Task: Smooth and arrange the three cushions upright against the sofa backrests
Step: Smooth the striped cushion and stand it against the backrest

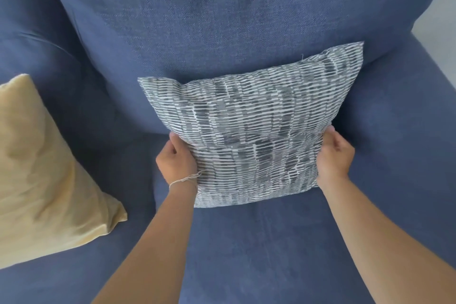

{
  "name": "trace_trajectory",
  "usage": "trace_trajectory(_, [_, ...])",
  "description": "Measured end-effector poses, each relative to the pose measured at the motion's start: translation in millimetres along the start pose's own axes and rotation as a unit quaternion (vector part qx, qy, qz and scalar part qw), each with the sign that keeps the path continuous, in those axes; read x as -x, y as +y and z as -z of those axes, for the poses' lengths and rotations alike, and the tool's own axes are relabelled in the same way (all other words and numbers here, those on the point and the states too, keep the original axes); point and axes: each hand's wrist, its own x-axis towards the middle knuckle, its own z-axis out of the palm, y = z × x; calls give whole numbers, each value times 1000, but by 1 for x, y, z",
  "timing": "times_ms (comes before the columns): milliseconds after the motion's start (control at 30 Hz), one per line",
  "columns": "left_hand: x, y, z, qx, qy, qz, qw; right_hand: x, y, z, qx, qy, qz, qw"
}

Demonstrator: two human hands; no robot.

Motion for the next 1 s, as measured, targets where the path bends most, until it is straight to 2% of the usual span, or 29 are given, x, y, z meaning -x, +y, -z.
trace_trajectory(200, [5, -4, 9, 10, 70, 17, 997, -3, 10, 10, 61, -5, 36, 997])
trace_trajectory(233, [11, 3, 12, 8, 85, -8, 996, 1, 8, 12, 81, 2, 69, 994])
trace_trajectory(267, [19, 10, 16, -3, 102, -70, 992, 6, 4, 14, 113, 21, 127, 985])
trace_trajectory(333, [40, 24, 24, -38, 110, -265, 957, 18, -13, 15, 174, 48, 301, 936])
trace_trajectory(400, [55, 27, 19, -112, 21, -442, 890, 26, -27, 7, 239, 5, 485, 841])
trace_trajectory(467, [57, 33, -1, -203, -74, -509, 833, 25, -37, -8, 294, -46, 569, 767])
trace_trajectory(533, [43, 37, -20, -295, -102, -495, 811, 18, -43, -27, 351, -61, 568, 742])
trace_trajectory(667, [1, 53, -41, -397, -93, -456, 791, -7, -62, -52, 412, -30, 546, 729])
trace_trajectory(767, [-8, 59, -46, -424, -92, -458, 776, -15, -63, -60, 439, -22, 540, 718])
trace_trajectory(1000, [4, 72, -28, -454, -136, -430, 768, 2, -75, -46, 464, -52, 509, 723])
